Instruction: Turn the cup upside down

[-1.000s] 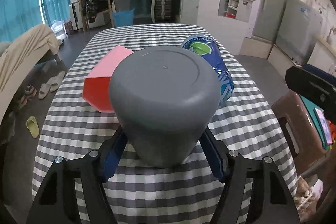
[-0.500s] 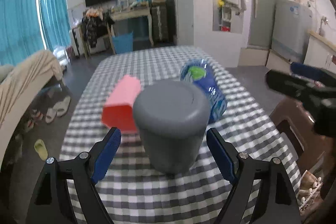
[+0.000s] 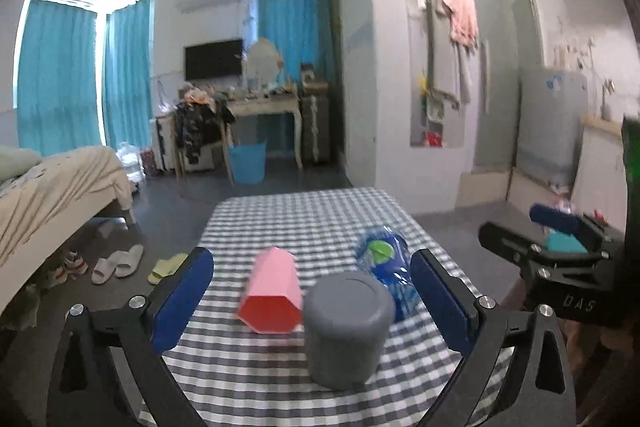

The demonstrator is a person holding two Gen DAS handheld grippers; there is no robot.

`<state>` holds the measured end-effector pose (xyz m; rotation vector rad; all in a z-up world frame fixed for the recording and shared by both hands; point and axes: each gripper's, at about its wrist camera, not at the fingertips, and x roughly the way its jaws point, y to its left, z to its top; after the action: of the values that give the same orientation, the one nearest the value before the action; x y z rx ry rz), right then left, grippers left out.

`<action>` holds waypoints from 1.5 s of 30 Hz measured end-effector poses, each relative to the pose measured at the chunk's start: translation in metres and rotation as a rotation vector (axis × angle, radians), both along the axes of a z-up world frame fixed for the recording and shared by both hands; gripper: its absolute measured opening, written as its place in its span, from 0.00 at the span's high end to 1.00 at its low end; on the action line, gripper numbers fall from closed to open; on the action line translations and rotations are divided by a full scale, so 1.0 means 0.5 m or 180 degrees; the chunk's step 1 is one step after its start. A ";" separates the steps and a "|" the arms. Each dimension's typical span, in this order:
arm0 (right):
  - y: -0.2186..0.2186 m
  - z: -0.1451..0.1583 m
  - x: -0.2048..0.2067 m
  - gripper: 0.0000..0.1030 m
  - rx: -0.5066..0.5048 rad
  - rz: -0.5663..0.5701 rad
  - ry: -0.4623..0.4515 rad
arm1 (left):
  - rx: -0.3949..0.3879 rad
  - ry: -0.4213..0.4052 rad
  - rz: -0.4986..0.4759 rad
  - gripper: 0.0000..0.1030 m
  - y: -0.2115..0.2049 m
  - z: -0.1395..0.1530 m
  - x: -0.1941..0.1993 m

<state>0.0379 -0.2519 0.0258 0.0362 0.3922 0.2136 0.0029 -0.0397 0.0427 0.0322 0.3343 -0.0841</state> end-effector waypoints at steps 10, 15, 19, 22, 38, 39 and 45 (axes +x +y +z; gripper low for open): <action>0.033 -0.005 -0.030 0.00 -0.0025 -0.0016 -0.0061 | -0.0174 -0.0149 0.0418 0.00 0.094 -0.007 -0.040; 0.045 -0.019 -0.052 0.00 -0.0036 -0.0129 -0.0016 | -0.0258 -0.0092 0.0482 0.00 0.130 -0.027 -0.050; 0.048 -0.030 -0.081 0.00 0.0050 -0.0110 -0.0020 | -0.0260 -0.0035 0.0479 0.00 0.145 -0.046 -0.057; 0.066 -0.030 -0.098 0.00 -0.0063 -0.0124 -0.0113 | -0.0201 -0.0040 0.0497 0.00 0.147 -0.052 -0.061; 0.087 -0.016 -0.100 0.00 -0.0092 -0.0212 -0.0192 | -0.0234 -0.0009 0.0447 0.00 0.151 -0.057 -0.071; 0.087 -0.015 -0.100 0.00 -0.0093 -0.0204 -0.0190 | -0.0230 -0.0010 0.0437 0.00 0.149 -0.059 -0.070; 0.089 -0.017 -0.100 0.00 -0.0100 -0.0207 -0.0183 | -0.0238 0.0007 0.0456 0.00 0.150 -0.061 -0.069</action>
<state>-0.0121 -0.2071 0.0175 0.0118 0.3366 0.1440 -0.0316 0.0354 0.0121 -0.0660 0.3345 0.0454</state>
